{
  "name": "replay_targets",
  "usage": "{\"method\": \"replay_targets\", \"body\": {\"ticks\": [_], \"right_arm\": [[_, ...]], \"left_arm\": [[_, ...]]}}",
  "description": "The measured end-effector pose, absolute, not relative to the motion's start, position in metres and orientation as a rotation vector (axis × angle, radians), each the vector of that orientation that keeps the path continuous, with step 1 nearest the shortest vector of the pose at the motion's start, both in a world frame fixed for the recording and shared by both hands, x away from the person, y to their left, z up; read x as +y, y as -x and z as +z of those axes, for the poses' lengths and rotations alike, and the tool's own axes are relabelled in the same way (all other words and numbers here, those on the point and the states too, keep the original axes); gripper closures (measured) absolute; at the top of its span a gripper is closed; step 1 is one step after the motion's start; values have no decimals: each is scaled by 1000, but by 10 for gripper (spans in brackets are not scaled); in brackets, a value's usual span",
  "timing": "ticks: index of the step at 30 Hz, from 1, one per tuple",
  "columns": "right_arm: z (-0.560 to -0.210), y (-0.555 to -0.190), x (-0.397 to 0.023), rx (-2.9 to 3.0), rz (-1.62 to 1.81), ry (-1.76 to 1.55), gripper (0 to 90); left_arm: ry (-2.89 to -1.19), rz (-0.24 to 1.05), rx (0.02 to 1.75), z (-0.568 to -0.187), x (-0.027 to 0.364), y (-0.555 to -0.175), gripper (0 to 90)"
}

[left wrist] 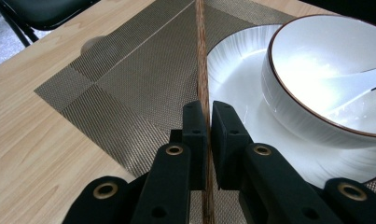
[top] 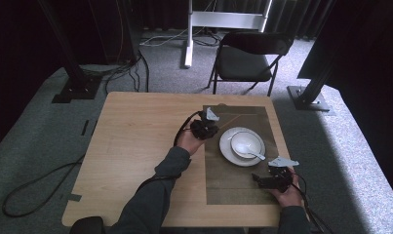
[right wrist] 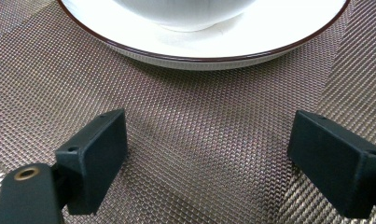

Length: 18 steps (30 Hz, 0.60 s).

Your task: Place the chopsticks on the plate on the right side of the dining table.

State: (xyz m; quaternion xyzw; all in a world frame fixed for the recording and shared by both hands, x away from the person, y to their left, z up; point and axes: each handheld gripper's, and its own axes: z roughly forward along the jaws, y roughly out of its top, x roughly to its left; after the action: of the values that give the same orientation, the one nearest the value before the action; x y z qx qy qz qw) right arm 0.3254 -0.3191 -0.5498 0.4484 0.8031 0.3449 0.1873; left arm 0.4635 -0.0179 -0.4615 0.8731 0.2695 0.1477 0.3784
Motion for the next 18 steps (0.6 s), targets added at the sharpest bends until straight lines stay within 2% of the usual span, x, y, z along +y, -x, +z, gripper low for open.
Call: {"method": "replay_targets", "body": {"ticks": [18], "right_arm": [[-550, -325, -319, 2261, 970, -1263, 116]], "left_arm": [[-2228, 348, 674, -466, -37, -468, 849]]}}
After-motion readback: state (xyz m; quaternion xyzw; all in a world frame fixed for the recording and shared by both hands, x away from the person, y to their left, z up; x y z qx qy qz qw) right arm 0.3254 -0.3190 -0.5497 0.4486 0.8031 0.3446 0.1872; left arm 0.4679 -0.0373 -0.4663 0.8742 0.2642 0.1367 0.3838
